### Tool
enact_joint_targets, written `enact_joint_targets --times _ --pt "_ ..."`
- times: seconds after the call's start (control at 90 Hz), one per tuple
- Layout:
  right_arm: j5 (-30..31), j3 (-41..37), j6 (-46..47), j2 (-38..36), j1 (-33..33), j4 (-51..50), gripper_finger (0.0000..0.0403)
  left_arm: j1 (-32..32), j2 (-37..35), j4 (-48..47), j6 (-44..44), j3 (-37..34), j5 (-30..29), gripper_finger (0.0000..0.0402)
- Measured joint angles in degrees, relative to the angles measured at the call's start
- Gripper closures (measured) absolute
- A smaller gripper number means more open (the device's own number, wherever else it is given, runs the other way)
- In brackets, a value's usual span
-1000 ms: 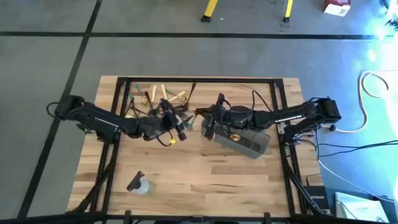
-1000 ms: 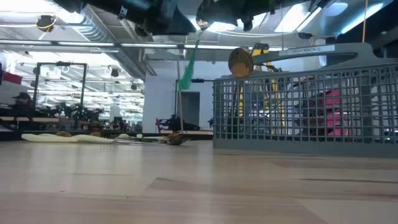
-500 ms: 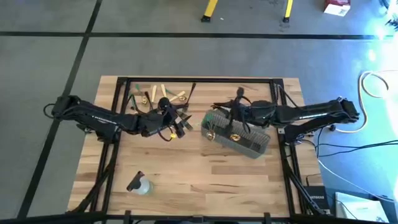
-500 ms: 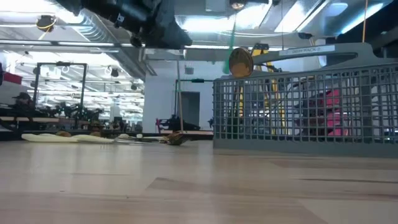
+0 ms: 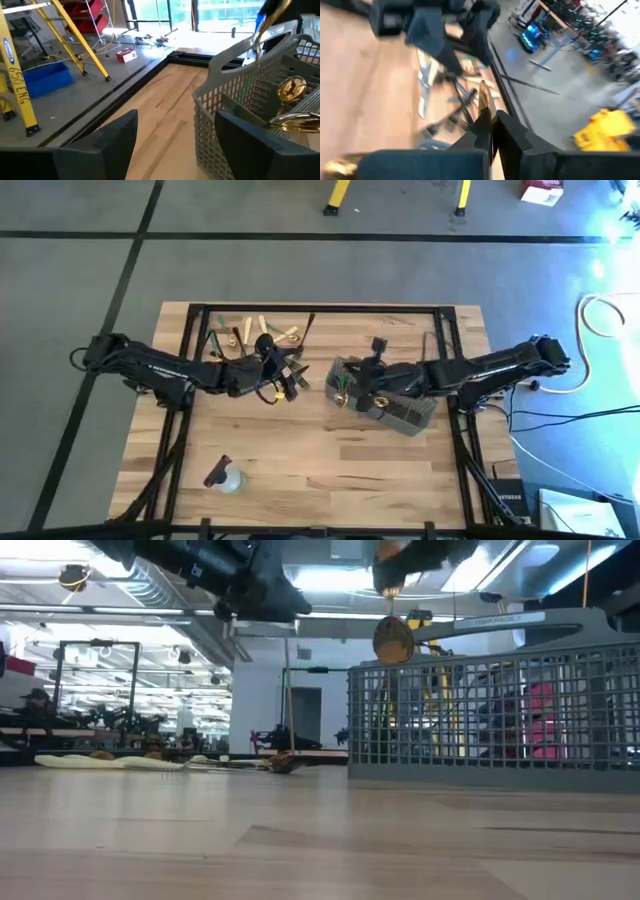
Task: Sort silverware
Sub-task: Put the gold spoon into the cutlery rack
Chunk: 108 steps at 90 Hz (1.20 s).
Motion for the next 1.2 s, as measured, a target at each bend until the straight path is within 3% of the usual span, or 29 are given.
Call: enact_joint_targets --times 0.2,0.489,0.622,0.867,1.2 --pt "0.7 0.0 -2.0 5.4 -0.2 0.6 0.0403 1.2 0.0 -3.4 -3.4 -0.3 0.3 0.0153" --pt "-0.4 -0.1 0.6 6.3 0.6 0.8 0.0403 4.0 0.0 -3.3 -7.6 -2.3 3.5 0.0153" --pt "0.9 -4.5 -0.7 6.2 2.0 7.8 0.0403 5.6 0.1 -0.1 -9.0 -3.8 8.3 0.0153" --pt "2.3 -13.8 -3.0 5.4 2.4 25.0 0.0403 6.7 0.1 1.4 -9.0 -4.1 10.3 0.0153" --pt "2.0 -15.2 -5.4 5.2 2.5 26.1 0.0380 6.7 0.1 1.4 -9.9 -4.1 10.3 0.0153"
